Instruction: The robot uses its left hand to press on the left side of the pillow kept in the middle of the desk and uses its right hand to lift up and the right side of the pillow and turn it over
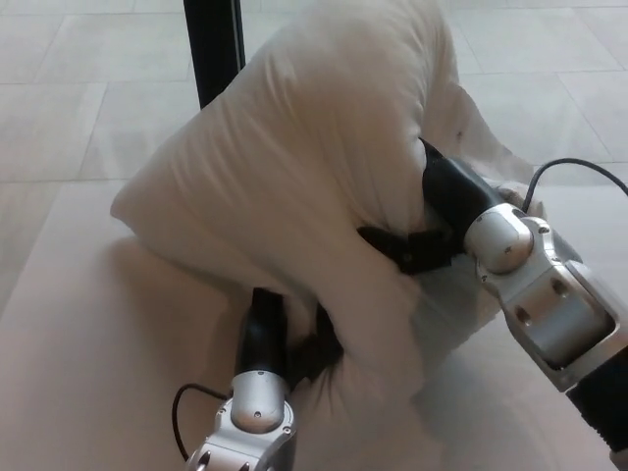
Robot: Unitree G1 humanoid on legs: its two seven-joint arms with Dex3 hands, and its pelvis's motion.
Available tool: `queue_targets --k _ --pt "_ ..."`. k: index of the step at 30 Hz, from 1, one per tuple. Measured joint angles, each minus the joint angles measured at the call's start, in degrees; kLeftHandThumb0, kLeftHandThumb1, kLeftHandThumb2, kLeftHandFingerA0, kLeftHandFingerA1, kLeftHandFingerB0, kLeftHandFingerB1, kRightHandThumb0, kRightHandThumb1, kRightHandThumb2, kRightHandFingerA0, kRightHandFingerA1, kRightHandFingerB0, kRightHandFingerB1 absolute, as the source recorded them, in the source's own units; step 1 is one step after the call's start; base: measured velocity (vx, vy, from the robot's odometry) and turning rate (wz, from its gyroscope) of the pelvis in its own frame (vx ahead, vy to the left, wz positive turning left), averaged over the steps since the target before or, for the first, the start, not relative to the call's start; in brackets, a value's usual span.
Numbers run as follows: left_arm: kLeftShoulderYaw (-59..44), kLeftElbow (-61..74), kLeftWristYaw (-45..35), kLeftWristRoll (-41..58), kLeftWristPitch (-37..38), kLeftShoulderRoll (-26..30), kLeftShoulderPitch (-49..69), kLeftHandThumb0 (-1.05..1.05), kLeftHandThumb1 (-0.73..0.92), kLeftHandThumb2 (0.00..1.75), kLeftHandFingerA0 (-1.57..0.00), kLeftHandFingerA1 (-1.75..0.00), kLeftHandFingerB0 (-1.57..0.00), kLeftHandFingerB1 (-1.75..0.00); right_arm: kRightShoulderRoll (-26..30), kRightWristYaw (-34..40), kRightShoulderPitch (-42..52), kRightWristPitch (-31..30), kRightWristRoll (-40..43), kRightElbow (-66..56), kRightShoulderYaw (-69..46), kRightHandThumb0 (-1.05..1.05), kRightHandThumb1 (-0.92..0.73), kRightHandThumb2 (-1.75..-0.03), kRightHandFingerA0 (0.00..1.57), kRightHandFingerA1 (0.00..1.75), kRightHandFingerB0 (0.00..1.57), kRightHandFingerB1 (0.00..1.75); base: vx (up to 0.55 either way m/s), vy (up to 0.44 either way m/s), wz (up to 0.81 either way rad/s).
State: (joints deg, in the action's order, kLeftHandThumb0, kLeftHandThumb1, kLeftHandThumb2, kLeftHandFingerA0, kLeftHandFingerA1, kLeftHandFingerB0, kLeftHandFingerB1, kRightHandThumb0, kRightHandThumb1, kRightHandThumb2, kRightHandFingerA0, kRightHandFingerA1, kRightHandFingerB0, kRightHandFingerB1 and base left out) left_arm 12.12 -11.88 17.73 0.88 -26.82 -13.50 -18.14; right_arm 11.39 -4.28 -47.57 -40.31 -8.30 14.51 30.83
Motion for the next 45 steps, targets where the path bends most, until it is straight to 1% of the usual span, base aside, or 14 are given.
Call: queue_targets --k 7,8,10,14,18,19,21,22,26,27,32,37,39,45 --pt "0.0 -1.3 0.2 0.0 2.2 0.1 0.1 -1.05 0.56 0.98 -0.27 -0.78 0.00 0.00 0.0 0.0 -1.3 -0.1 -3.1 1.3 2.8 -0.74 -0.42 -0.54 0.32 0.84 0.46 0.60 0.00 0.000 0.00" --pt "0.0 -1.4 0.2 0.0 2.3 0.1 0.2 -0.90 0.63 0.59 -0.19 -0.83 0.00 0.00 0.0 0.0 -1.4 -0.2 -3.3 1.4 3.0 -0.80 -0.32 -0.78 0.46 0.92 0.43 0.62 0.00 0.000 0.00" --pt "0.0 -1.7 0.3 0.0 2.9 0.1 0.3 -1.05 0.55 0.97 -0.22 -0.74 0.00 0.00 0.0 0.0 -1.6 -0.3 -4.0 1.7 3.7 -0.66 -0.29 -0.74 0.48 0.92 0.41 0.63 0.00 0.000 0.00" --pt "0.2 -2.4 0.3 0.0 3.8 0.2 0.6 -1.05 0.54 1.01 -0.56 -1.25 0.00 -0.02 -0.1 0.0 -1.4 -0.3 -5.1 1.7 4.5 -0.64 -0.41 -0.57 0.72 1.63 0.39 0.57 0.00 0.000 0.00" --pt "0.8 -2.4 0.3 0.0 4.4 0.4 1.0 -0.91 0.62 0.60 -0.37 -1.22 0.00 0.00 -0.3 0.1 0.0 -0.3 -5.5 0.6 4.2 -0.66 -0.43 -0.58 0.67 1.60 0.35 0.55 0.00 0.000 0.00" --pt "1.0 -2.3 0.3 0.0 4.4 0.5 1.1 -0.89 0.50 0.98 -0.65 -1.13 0.00 -0.09 -0.3 0.1 0.2 -0.3 -5.6 0.3 3.8 -0.67 -0.47 -0.56 0.41 1.21 0.35 0.54 0.00 0.000 0.00" --pt "1.8 -1.9 0.3 -0.2 4.5 0.7 1.5 -1.05 0.67 1.08 0.00 -0.28 0.00 0.00 -0.3 0.1 0.6 -0.3 -5.6 -0.7 2.6 -0.60 -0.45 -0.55 0.46 1.34 0.35 0.54 0.00 0.000 0.00" --pt "2.0 -1.7 0.4 -0.3 4.6 0.8 1.6 -0.59 0.68 0.86 -0.13 -0.60 0.00 0.00 -0.3 0.1 0.8 -0.4 -5.6 -0.9 2.1 -0.68 -0.47 -0.55 0.39 0.81 0.30 0.43 0.00 0.000 0.00" --pt "5.5 -0.7 0.4 -1.3 5.3 2.6 2.0 -0.59 0.68 0.86 -0.13 -0.60 0.00 0.00 -0.3 0.1 2.5 -0.9 -4.7 -4.0 -4.2 -0.68 -0.47 -0.55 0.39 0.81 0.30 0.43 0.00 0.000 0.00" --pt "6.2 -0.5 0.4 -1.6 5.4 2.8 2.1 -0.75 0.66 0.59 -0.18 -0.55 0.00 0.00 -0.5 0.1 3.1 -1.0 -4.6 -4.5 -5.2 -0.65 -0.40 -0.85 0.86 1.25 0.24 0.45 0.00 0.000 0.00" --pt "3.4 2.2 -1.5 0.2 6.0 4.9 4.0 -0.78 0.52 0.83 -0.13 -0.51 0.00 0.00 1.0 -0.9 4.6 -1.2 -1.8 -7.0 -15.8 -0.65 -0.53 -0.57 0.49 0.47 0.33 0.32 0.00 0.000 0.00" --pt "0.2 5.4 -5.7 3.0 6.3 8.2 6.3 -0.89 0.52 0.86 -0.26 -0.64 0.00 0.00 3.6 -3.8 8.2 -1.3 1.9 -8.4 -25.2 -0.61 -0.53 -0.57 0.79 1.35 0.37 0.33 0.00 0.000 0.00" --pt "-0.9 6.7 -7.6 4.1 6.4 10.1 7.3 -0.75 0.55 0.85 -0.17 -0.56 0.00 0.00 5.3 -5.0 10.3 -1.3 2.8 -8.6 -27.9 -0.66 -0.42 -0.81 0.54 0.62 0.31 0.45 0.00 0.000 0.00" --pt "-4.8 10.1 -13.1 6.8 6.4 16.8 10.6 -0.76 0.49 0.81 -0.18 -0.60 0.00 0.00 9.5 -9.1 18.1 -1.2 6.2 -8.9 -35.6 -0.67 -0.53 -0.57 0.55 0.50 0.34 0.32 0.00 0.000 0.00"
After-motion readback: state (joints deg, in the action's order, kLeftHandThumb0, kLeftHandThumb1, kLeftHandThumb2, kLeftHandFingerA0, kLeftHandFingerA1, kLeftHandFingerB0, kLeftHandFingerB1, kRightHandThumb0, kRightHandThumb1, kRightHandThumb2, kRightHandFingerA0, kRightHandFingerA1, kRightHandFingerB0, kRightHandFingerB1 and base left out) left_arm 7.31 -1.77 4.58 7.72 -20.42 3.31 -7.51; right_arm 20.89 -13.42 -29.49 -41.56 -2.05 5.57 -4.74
